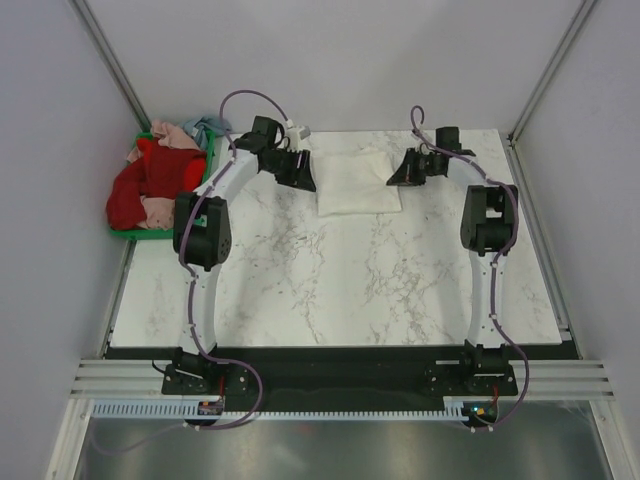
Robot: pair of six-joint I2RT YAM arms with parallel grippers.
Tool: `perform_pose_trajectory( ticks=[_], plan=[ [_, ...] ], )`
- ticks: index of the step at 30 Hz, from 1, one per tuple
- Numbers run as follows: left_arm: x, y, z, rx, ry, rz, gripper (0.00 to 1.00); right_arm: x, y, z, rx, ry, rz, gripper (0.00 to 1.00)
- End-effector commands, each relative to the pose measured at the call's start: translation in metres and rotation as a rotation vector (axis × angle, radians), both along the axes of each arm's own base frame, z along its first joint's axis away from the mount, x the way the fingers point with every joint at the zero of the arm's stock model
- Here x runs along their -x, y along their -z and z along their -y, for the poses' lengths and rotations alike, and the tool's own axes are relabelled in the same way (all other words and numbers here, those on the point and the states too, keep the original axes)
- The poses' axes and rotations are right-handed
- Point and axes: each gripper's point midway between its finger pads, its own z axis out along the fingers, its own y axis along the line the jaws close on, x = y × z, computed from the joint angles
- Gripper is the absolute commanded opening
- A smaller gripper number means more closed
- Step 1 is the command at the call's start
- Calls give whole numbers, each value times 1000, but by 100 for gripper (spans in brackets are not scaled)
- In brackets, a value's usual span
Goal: Fold and stack the t-shirts
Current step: Neatly place the folded tshirt to the corner
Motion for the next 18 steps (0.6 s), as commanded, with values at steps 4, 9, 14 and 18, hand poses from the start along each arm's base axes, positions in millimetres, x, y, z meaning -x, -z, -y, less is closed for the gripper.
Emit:
perform_pose_trajectory(
  ticks=[4, 9, 14, 18],
  plan=[
    [-15, -43, -16, -25, 4, 142, 55, 16, -27, 96, 330, -78, 87, 0],
    [-20, -37, -21, -44, -8, 146, 54, 78, -19, 125, 452, -228, -31, 0],
    [-24, -28, -24, -44, -16, 138, 54, 142, -18, 160, 545, -335, -73, 0],
    [-30, -23, -21, -36, -12, 137, 53, 194, -24, 193, 570, -344, -134, 0]
  ],
)
